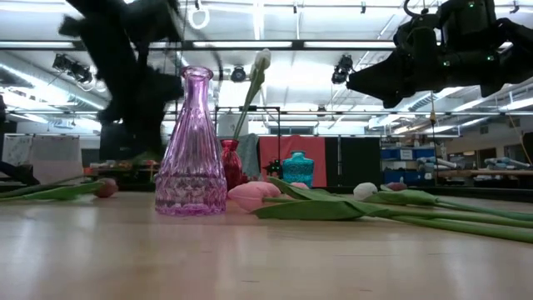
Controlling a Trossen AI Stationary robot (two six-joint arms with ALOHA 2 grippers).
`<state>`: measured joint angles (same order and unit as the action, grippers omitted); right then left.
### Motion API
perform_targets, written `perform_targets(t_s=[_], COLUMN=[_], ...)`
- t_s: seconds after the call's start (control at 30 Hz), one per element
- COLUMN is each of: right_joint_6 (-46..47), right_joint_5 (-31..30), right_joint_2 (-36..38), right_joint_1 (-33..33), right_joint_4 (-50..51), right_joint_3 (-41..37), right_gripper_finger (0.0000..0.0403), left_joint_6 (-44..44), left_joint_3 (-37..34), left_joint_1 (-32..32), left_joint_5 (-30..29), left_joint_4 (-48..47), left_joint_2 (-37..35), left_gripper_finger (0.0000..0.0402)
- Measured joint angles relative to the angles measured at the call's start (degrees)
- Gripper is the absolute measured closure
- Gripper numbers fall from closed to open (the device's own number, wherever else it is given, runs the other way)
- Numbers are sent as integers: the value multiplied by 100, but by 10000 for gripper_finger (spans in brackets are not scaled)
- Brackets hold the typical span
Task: Sort flowers into vase by color
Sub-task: Put the middle red tulip into the pink flower vase
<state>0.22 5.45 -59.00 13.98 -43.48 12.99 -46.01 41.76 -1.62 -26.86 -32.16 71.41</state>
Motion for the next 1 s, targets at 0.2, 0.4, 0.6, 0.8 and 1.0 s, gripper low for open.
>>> perform_targets(t_s=[0.2, 0.4, 0.6, 0.8, 1.0], right_joint_6=[-25, -41, -42, -45, -45], right_joint_5=[2, 2, 2, -119, -136], right_joint_2=[0, 0, 0, 0, 0], right_joint_1=[2, 2, 2, 2, 7], right_joint_4=[-4, 26, 22, 24, 34], right_joint_3=[0, 0, 0, 0, 0], right_gripper_finger=[249, 249, 249, 249, 249], left_joint_6=[2468, 4133, 4151, 4116, 3914], left_joint_3=[-296, -498, -503, -503, -502], left_joint_1=[-462, -665, -665, -665, -723], left_joint_5=[-218, 1221, 1604, 2209, 2287], left_joint_4=[2874, 5253, 5820, 6690, 6759], left_joint_2=[-1236, -1892, -2088, -1957, -1686], left_gripper_finger=[392, 389, 388, 388, 387])
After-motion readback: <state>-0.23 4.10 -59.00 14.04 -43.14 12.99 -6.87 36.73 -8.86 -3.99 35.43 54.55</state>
